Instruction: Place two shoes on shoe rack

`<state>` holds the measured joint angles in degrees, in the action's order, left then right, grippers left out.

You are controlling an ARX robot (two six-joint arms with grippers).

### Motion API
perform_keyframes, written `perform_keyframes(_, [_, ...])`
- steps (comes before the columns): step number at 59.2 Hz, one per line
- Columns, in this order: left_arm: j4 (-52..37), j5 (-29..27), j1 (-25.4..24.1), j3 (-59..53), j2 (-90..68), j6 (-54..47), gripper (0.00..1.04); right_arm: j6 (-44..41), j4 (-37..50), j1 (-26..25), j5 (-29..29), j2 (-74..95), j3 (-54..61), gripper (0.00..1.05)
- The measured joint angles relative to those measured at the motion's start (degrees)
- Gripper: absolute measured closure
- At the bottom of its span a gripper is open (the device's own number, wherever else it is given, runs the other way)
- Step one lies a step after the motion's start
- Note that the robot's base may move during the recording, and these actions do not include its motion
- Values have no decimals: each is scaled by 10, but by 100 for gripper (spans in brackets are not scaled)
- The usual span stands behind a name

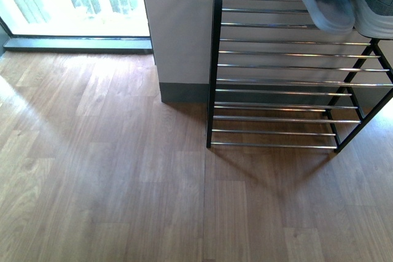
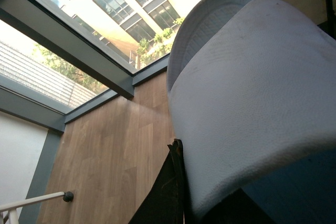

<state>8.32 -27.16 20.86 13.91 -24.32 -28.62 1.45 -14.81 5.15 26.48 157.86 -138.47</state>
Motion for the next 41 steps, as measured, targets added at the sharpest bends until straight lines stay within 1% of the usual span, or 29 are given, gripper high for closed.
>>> perform_keyframes(3, [0, 0, 0, 0, 0, 0, 103, -2, 6, 1, -6, -2, 9, 101])
perform_keyframes(11, [0, 0, 0, 0, 0, 0, 103, -7, 35, 6, -11, -18, 49, 80])
perform_keyframes(15, [0, 0, 0, 0, 0, 0, 103, -8, 47, 8, -17, -28, 69, 71])
perform_keyframes(19, [0, 0, 0, 0, 0, 0, 103, -8, 68, 10, -27, -49, 103, 59])
perform_keyframes(21, [0, 0, 0, 0, 0, 0, 103, -8, 75, 11, -30, -56, 114, 55])
perform_keyframes(25, [0, 0, 0, 0, 0, 0, 103, -9, 97, 15, -40, -82, 150, 45])
perform_keyframes(26, [0, 0, 0, 0, 0, 0, 103, -9, 106, 17, -42, -93, 163, 41])
perform_keyframes(28, [0, 0, 0, 0, 0, 0, 103, -9, 113, 19, -47, -103, 176, 38])
perform_keyframes(38, [0, 0, 0, 0, 0, 0, 103, -5, 173, 27, -86, -188, 283, 12])
perform_keyframes(40, [0, 0, 0, 0, 0, 0, 103, -3, 188, 28, -97, -207, 309, 8])
perform_keyframes(41, [0, 0, 0, 0, 0, 0, 103, 0, 194, 28, -100, -213, 317, 8])
